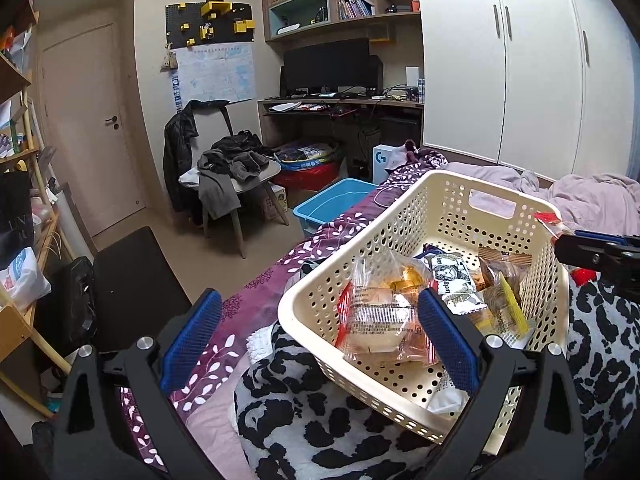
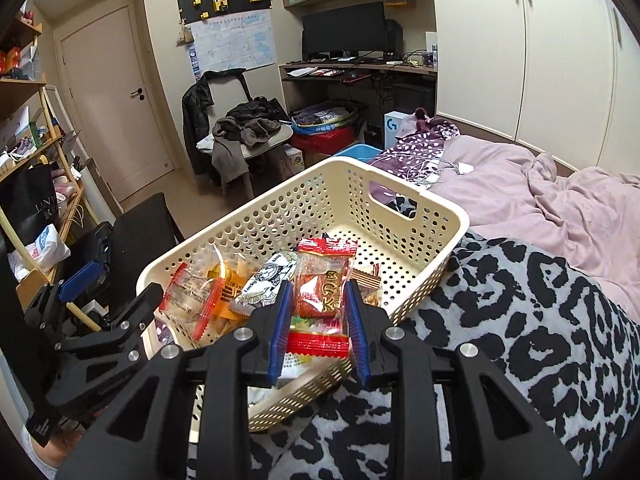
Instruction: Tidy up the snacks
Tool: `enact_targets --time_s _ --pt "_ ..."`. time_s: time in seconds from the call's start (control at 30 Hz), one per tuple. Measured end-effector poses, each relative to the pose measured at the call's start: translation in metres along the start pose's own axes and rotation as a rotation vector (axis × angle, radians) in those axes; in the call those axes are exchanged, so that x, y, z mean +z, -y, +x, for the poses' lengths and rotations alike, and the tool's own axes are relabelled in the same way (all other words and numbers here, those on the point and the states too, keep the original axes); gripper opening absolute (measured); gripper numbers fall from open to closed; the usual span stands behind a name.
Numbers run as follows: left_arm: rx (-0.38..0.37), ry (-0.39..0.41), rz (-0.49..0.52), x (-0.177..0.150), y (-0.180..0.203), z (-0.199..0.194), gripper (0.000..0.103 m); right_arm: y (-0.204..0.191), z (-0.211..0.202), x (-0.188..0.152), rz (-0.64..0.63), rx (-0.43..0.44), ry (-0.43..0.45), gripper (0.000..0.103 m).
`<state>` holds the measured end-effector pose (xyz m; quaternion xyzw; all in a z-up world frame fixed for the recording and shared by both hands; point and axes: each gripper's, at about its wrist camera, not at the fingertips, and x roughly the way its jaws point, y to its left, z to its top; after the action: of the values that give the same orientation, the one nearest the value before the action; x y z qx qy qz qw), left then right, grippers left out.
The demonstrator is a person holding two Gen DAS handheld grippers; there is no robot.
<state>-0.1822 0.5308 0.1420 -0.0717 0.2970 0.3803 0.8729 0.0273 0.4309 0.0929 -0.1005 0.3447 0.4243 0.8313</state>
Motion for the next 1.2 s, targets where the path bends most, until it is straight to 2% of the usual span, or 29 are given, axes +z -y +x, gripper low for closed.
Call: enact_targets --time_s 0.57,0.6,0.63,0.67,0.7,0.87,0.9,1.03,1.2 --pt "0.0 0.001 0.003 -0.001 0.001 -0.001 0.099 -0.008 0.009 0.001 -0.01 0.012 -0.003 0.028" --pt "0.0 -0.001 0.003 -0.001 0.001 -0.001 0.1 -0.009 0.01 0.001 -0.009 0.013 -0.004 0.032" --pt "-0.001 -0.005 0.002 -0.001 0.001 -0.001 0.1 -0.008 0.011 0.001 -0.006 0.017 -0.006 0.048" --pt "-0.002 -0.009 0.001 -0.001 0.001 -0.001 0.101 -0.007 0.012 0.001 0.002 0.021 -0.004 0.059" --pt "-0.003 -0.012 -0.001 -0.001 0.001 0.0 0.101 -0.005 0.011 0.0 0.015 0.024 0.007 0.076" --pt "-0.003 -0.044 -0.017 -0.003 0.001 0.004 0.101 -0.003 0.008 -0.007 0.011 0.019 -0.01 0.082" --pt "0.0 -0.051 -0.017 -0.003 0.002 0.005 0.101 -0.004 0.007 -0.009 0.002 0.017 -0.016 0.088" --pt "0.05 -0.062 0.01 -0.005 0.008 0.007 0.101 -0.007 0.001 -0.019 -0.051 -0.026 -0.018 0.098" --pt "0.084 -0.045 0.041 -0.004 0.014 0.001 0.101 -0.015 -0.004 -0.027 -0.13 -0.102 -0.013 0.098"
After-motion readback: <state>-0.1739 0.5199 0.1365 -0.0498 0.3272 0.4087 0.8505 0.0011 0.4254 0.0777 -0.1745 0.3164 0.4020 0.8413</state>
